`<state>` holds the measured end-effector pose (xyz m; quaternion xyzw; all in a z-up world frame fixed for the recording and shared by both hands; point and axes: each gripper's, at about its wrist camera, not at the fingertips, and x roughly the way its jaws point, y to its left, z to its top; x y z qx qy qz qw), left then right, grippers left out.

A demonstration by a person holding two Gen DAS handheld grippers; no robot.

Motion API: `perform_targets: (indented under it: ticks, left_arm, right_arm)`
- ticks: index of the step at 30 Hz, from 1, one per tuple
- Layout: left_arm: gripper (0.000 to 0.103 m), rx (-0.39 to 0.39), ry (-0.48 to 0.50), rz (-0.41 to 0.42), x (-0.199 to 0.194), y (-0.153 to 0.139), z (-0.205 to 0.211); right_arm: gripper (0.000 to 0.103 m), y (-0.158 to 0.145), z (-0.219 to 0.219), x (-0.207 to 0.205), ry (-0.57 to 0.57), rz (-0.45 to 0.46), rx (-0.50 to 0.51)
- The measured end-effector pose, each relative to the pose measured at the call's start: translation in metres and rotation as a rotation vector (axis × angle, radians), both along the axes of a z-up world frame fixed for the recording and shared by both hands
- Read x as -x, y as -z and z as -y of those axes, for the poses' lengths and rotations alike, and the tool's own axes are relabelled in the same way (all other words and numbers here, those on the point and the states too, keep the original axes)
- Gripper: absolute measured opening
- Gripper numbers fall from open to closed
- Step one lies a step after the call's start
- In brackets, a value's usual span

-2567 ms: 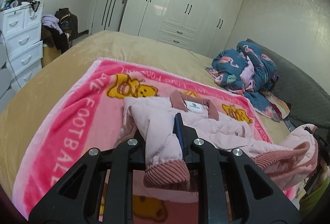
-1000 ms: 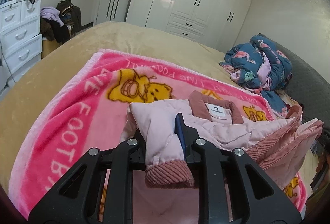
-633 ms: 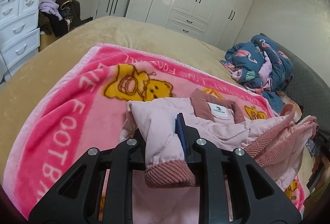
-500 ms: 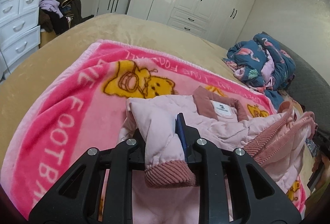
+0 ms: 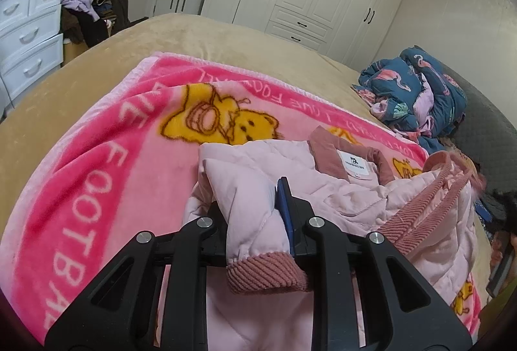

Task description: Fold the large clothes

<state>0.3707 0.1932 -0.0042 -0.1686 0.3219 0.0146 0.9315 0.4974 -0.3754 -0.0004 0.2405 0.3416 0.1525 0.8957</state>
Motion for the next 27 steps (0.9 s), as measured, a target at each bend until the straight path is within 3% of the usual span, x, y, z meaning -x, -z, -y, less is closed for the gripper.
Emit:
perform_targets:
  ticks: [1, 4, 13, 17, 20, 21, 22, 25, 27]
  left_arm:
    - [0.016, 0.002, 0.001, 0.0, 0.0, 0.001, -0.001]
    - [0.016, 0.003, 0.003, -0.003, -0.001, 0.003, 0.0]
    - [0.022, 0.001, -0.003, 0.0, 0.002, -0.004, 0.001]
    - [0.028, 0.006, -0.007, 0.01, 0.011, -0.017, 0.003]
    - [0.039, 0.026, 0.01, 0.024, 0.018, -0.027, 0.005]
    - [0.047, 0.025, 0.015, 0.027, 0.019, -0.031, 0.007]
    - [0.069, 0.039, 0.037, 0.036, 0.022, -0.034, 0.009]
    - [0.093, 0.046, 0.064, 0.076, 0.035, -0.048, 0.019]
    - [0.094, -0.016, 0.052, 0.109, 0.045, -0.06, 0.027]
  right_arm:
    - [0.095, -0.001, 0.003, 0.007, 0.005, 0.008, -0.038]
    - [0.095, 0.0, 0.006, 0.024, -0.019, 0.014, -0.054]
    - [0.096, 0.034, -0.008, 0.085, -0.007, -0.038, 0.195]
    - [0.097, 0.045, -0.01, 0.099, -0.018, -0.055, 0.209]
    - [0.097, 0.051, -0.008, 0.107, -0.023, -0.06, 0.192]
    - [0.097, 0.051, -0.006, 0.107, -0.025, -0.063, 0.188]
    - [0.097, 0.052, -0.005, 0.109, -0.029, -0.067, 0.183]
    - [0.097, 0.052, -0.002, 0.114, -0.033, -0.077, 0.182]
    - [0.097, 0.049, 0.0, 0.116, -0.032, -0.074, 0.183]
